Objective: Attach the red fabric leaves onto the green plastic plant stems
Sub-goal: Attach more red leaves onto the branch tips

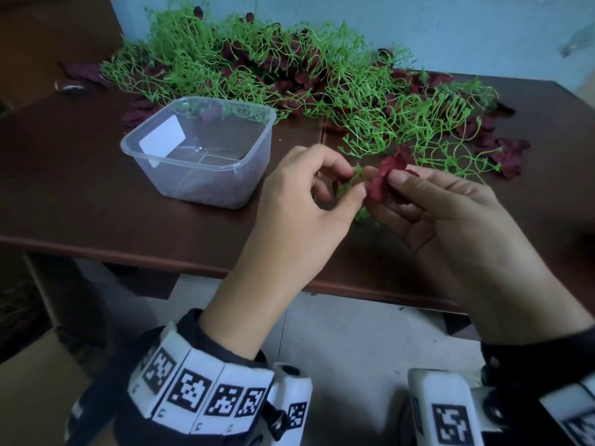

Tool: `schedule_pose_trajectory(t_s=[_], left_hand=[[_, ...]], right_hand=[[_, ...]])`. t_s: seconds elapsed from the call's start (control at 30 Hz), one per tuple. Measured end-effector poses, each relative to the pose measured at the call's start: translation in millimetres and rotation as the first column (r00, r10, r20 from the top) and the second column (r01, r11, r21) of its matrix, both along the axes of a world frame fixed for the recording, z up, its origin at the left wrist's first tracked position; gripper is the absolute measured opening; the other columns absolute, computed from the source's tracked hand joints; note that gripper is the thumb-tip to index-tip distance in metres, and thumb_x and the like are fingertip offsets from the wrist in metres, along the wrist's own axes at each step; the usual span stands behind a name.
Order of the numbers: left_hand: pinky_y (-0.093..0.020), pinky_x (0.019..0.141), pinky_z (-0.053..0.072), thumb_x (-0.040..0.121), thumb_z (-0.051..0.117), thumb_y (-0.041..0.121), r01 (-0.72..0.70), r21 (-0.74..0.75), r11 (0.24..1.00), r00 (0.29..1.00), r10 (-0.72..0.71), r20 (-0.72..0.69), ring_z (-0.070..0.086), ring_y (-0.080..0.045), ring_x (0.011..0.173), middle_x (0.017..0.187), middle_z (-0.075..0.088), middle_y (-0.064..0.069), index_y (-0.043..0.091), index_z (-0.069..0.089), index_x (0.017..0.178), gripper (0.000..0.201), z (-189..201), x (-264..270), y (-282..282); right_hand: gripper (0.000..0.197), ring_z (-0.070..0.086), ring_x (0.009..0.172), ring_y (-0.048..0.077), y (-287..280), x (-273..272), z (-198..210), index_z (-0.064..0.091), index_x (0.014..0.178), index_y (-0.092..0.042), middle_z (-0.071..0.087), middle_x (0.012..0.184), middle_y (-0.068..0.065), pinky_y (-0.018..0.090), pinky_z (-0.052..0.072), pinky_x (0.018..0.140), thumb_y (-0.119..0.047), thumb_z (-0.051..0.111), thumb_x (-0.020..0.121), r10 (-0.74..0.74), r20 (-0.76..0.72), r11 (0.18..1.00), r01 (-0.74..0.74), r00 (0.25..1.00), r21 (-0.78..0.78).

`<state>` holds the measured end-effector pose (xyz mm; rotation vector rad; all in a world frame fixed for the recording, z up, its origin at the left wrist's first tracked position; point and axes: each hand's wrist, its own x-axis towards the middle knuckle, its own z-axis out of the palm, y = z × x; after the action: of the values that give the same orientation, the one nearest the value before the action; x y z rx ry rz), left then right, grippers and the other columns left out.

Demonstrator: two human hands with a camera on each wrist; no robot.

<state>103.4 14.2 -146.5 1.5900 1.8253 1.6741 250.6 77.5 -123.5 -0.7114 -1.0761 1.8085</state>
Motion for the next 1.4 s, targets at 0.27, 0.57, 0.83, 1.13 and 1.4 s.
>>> schedule_pose_trajectory(t_s=[0.27,0.57,0.83,1.13,1.4], left_hand=[[-0.028,0.072,0.056,0.090,0.075,0.009,0.023,0.147,0.989,0.998,-0.032,0.058,0.067,-0.014,0.079,0.095,0.067,0.003,0.015,0.078,0.098,0.011,-6.3,0.8,7.4],[-0.021,0.074,0.058,0.099,0.061,0.000,0.163,0.229,0.960,0.913,-0.235,0.335,0.077,-0.012,0.089,0.101,0.078,-0.003,0.006,0.068,0.125,0.027,-3.3,5.7,5.4],[-0.029,0.075,0.062,0.090,0.071,-0.003,0.226,0.234,0.946,0.847,-0.309,0.432,0.077,-0.021,0.079,0.087,0.078,-0.014,0.006,0.065,0.091,0.011,-3.4,8.4,5.3],[-0.021,0.074,0.056,0.094,0.064,-0.005,0.333,0.255,0.908,0.793,-0.416,0.446,0.071,-0.012,0.077,0.091,0.074,-0.012,0.006,0.071,0.101,0.015,-6.2,3.3,11.1],[-0.026,0.085,0.057,0.093,0.065,-0.004,0.367,0.257,0.894,0.803,-0.444,0.397,0.069,-0.015,0.089,0.093,0.072,-0.012,0.007,0.071,0.101,0.015,-6.1,3.5,15.4]], right_hand=[[0.010,0.072,0.082,0.021,-2.4,0.4,1.7,0.064,0.094,0.001,0.071,0.085,0.016,0.040,0.059,0.088,-0.004,0.055,0.092,0.026,-0.036,0.999,-0.027,0.999,-0.031],[0.012,0.073,0.081,0.018,1.9,4.6,0.1,0.069,0.091,-0.003,0.075,0.085,0.011,0.039,0.059,0.089,-0.002,0.056,0.091,-0.010,0.009,1.000,0.010,1.000,0.022],[0.011,0.067,0.075,0.015,-0.6,8.0,-1.3,0.073,0.081,-0.016,0.072,0.077,0.003,0.027,0.054,0.072,-0.012,0.063,0.083,0.026,0.056,0.987,-0.035,0.998,0.159],[0.010,0.058,0.072,0.016,4.0,9.8,-0.3,0.074,0.083,-0.012,0.070,0.076,0.006,0.029,0.043,0.080,-0.012,0.064,0.081,0.044,0.016,0.985,-0.046,0.999,0.165],[0.011,0.062,0.067,0.011,0.1,8.6,1.6,0.071,0.079,-0.010,0.069,0.072,0.005,0.019,0.053,0.067,-0.008,0.061,0.083,0.139,-0.030,0.972,-0.131,0.990,0.197]])
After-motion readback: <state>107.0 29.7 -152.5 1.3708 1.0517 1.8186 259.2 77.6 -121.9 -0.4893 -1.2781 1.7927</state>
